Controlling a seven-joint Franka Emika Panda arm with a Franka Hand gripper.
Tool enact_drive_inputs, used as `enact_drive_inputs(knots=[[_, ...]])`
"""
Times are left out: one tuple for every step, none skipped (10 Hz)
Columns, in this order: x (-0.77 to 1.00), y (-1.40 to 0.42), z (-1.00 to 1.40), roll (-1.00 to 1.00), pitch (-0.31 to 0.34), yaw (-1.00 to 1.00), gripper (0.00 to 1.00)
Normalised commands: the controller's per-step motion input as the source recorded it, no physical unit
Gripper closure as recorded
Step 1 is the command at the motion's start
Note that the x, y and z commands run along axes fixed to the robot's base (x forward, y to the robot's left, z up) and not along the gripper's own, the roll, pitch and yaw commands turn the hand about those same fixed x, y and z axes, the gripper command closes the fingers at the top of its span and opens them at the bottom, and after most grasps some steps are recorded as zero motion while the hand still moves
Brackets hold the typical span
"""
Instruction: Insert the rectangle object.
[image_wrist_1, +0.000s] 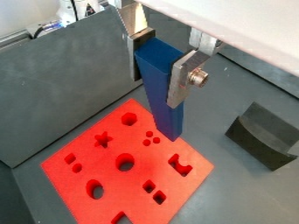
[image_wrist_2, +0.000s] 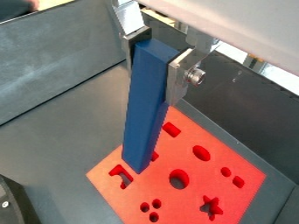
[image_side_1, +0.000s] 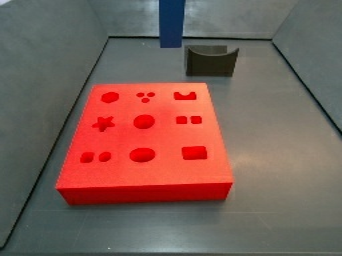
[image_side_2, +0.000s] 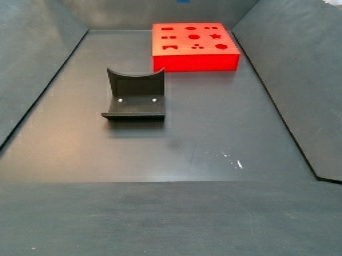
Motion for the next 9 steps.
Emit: enact_drive_inputs(knots=[[0.00, -0.30, -0.28, -0.03, -0.013, 0.11, 1.00], [-0.02, -0.13, -0.24, -0.09, -0.109, 0.01, 1.00], [-0.05, -1.00, -0.78, 0.00, -0.001, -0.01, 1.00], [0.00, -1.00, -0.83, 0.01, -0.024, 0.00, 1.00], [0.00, -1.00, -0.52, -0.12, -0.090, 0.00, 1.00], [0.07, -1.00, -0.49, -0.13, -0.079, 0.00, 1.00], [0.13, -0.91, -0.32, -0.23, -0.073, 0.00, 1.00], [0.17, -0.87, -0.24, -0.25, -0.060, 0.00, 1.00], [0.07, -0.74, -0.12, -0.35, -0.063, 0.00, 1.00]])
